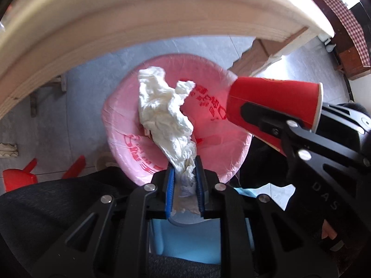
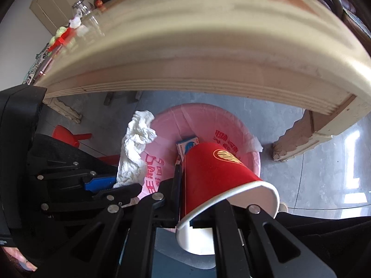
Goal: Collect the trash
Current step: 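Carry the tissue and red cup with both tools over the pink bin, then open both tools to drop the tissue and red cup into the bin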
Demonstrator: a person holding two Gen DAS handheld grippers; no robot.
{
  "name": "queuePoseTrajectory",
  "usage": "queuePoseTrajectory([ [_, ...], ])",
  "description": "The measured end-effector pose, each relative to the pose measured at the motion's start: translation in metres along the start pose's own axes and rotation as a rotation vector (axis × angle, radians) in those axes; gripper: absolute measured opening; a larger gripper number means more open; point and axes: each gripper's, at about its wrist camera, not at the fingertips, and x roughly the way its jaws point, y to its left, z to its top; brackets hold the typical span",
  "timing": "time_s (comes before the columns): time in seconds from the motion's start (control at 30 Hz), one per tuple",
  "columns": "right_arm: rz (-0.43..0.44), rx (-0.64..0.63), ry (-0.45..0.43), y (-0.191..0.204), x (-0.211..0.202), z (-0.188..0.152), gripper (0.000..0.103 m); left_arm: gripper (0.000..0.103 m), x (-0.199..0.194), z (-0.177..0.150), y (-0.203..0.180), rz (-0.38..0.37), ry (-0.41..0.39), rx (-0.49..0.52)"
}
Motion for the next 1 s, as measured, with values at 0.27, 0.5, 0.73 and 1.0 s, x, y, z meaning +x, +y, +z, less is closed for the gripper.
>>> queuePoseTrajectory([
  [0.27,0.006,0.038,0.058,-0.018,0.040,0.005,0.006,0.017,0.048,0.008,0.000,0.022,0.097,0.004],
  [0.5,0.024,0.054,0.107,-0.029,0.065,0.004,0.006,0.017,0.066,0.015,0.015,-0.046,0.157,-0.035],
  [0.73,0.057,0.070,0.143,-0.034,0.083,0.006,0.006,0.017,0.082,0.022,0.033,-0.071,0.181,-0.101],
  [1.0,0.090,0.081,0.188,-0.036,0.102,0.006,0.006,0.017,0.098,0.028,0.048,-0.069,0.219,-0.187],
])
